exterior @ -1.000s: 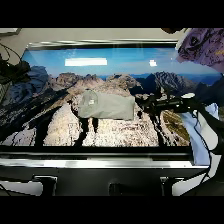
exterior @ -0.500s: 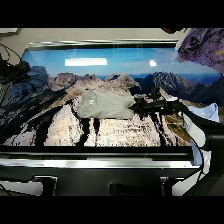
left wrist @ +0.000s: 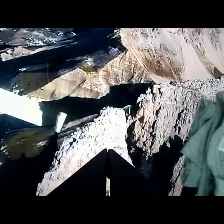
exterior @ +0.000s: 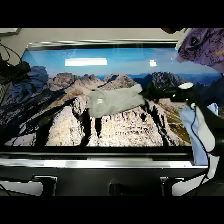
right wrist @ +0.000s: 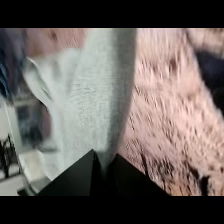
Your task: Fold the clothes and pants, and hang the long-sleeved shirts on hangers.
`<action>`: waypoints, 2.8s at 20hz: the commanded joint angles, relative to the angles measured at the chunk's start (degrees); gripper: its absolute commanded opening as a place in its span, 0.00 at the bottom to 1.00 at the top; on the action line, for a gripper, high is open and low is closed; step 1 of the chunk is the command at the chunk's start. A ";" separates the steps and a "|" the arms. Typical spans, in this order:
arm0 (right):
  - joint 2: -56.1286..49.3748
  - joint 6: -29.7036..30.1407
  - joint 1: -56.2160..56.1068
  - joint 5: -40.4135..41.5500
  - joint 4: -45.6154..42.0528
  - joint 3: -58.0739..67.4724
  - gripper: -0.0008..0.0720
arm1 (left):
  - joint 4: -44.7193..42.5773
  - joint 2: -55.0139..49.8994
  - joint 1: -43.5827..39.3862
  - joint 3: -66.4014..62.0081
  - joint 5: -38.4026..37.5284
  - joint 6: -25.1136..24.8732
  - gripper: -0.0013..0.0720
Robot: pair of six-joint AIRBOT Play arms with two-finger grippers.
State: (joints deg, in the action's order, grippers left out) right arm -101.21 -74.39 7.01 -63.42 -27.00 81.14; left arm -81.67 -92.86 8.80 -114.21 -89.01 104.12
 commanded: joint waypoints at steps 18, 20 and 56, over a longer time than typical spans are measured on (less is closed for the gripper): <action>14.93 -33.77 33.86 -5.68 -38.77 20.63 0.05 | 0.02 0.02 0.04 0.02 -2.95 0.02 0.05; 16.81 -38.05 33.86 -5.77 -42.36 20.63 0.05 | 0.00 0.02 0.04 0.02 -3.63 0.00 0.05; 41.13 -43.76 33.88 -19.02 -81.72 -29.92 0.05 | 0.00 0.02 0.04 0.02 -5.70 -0.22 0.05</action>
State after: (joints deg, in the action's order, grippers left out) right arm -60.12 -118.13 40.84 -81.14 -106.98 51.59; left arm -81.67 -92.86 8.80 -114.21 -94.61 103.92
